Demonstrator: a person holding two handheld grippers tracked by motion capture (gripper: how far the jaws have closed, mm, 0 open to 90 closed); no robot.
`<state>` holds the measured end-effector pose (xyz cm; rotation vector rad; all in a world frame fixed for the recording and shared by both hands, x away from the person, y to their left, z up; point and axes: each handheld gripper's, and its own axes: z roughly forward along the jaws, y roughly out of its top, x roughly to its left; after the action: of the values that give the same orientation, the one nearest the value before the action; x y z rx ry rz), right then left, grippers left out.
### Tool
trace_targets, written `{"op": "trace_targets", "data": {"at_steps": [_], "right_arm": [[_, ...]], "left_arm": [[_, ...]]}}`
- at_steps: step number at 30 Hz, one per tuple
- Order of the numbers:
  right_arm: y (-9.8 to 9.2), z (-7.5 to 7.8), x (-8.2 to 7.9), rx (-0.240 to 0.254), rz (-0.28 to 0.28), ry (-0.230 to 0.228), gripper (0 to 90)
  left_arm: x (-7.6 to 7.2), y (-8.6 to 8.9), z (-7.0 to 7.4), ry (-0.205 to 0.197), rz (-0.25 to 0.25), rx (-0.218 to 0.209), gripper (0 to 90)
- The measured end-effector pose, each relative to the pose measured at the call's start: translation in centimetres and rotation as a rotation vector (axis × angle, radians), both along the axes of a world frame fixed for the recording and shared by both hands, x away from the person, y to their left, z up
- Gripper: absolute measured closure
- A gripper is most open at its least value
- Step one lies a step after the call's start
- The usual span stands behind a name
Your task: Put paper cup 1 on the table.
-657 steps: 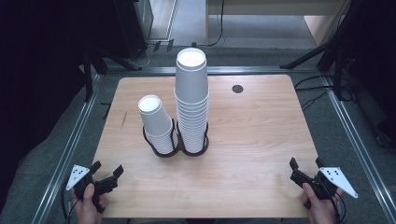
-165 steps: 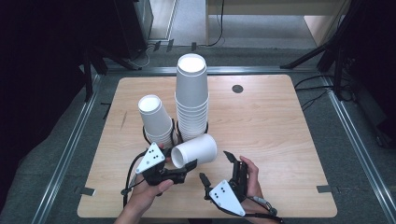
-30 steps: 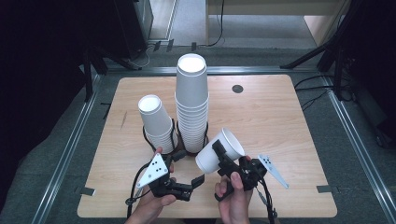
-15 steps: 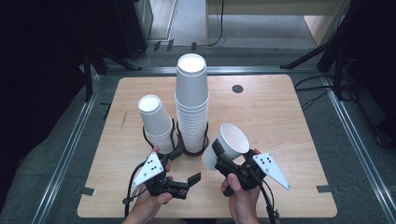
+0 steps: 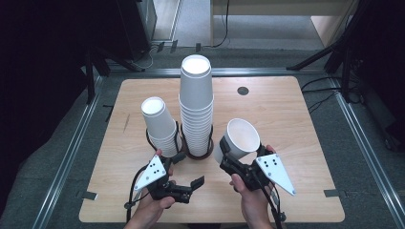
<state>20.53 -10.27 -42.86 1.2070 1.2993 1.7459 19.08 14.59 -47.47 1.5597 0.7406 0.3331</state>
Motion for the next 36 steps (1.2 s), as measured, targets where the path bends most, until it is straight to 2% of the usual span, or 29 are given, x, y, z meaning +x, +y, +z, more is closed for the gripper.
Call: {"op": "trace_targets", "data": {"at_steps": [4, 10, 19, 22, 26, 36], "right_arm": [[0.0, 0.4, 0.2, -0.060, -0.029, -0.024, 12.1], [-0.2, 0.7, 0.9, -0.104, -0.056, -0.050, 12.1], [-1.1, 0.9, 2.6, -0.171, -0.095, -0.057, 12.1], [-1.4, 0.9, 3.5, -0.218, -0.112, -0.057, 12.1], [-1.8, 0.9, 4.3, -0.218, -0.115, -0.048, 12.1], [-2.9, 0.9, 6.5, -0.225, -0.141, -0.062, 12.2]], "left_arm": [[0.1, 0.0, -0.1, 0.005, 0.002, 0.004, 1.5], [0.2, -0.2, -0.3, 0.021, 0.006, 0.017, 1.5], [0.3, 0.0, -0.5, 0.029, 0.015, 0.016, 1.5], [0.4, 0.1, -0.5, 0.032, 0.018, 0.017, 1.6], [0.4, 0.1, -0.5, 0.032, 0.019, 0.012, 1.5], [0.4, 0.2, -0.5, 0.032, 0.022, 0.012, 1.6]]}}
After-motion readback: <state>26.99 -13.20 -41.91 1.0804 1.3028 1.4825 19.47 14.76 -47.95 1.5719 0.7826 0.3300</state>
